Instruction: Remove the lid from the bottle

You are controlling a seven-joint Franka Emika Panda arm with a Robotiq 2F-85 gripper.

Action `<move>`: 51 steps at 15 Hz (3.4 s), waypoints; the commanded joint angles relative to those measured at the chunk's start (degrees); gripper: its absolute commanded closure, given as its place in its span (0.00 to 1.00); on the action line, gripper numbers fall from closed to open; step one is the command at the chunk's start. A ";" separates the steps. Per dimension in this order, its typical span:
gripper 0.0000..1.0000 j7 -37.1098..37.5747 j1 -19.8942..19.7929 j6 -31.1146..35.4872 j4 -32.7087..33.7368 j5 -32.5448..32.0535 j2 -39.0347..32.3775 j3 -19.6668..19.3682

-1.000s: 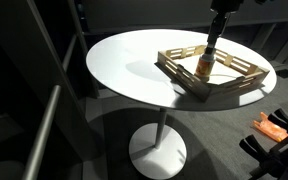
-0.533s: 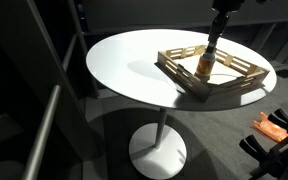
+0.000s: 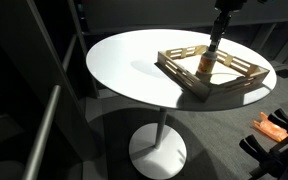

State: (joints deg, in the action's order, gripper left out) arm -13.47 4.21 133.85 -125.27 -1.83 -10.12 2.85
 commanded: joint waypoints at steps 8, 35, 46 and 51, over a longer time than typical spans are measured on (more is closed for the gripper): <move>0.54 2.17 -1.57 -0.20 1.32 -1.75 -0.52 -0.87; 0.81 14.22 -1.21 -4.20 2.69 -1.63 -1.23 -1.31; 0.70 -1.42 -1.61 -3.93 1.74 -6.80 -0.73 -0.24; 0.74 -12.33 -2.15 -3.58 1.44 -6.62 0.03 0.44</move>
State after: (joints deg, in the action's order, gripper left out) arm -20.23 3.02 130.23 -123.92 -7.71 -10.64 2.33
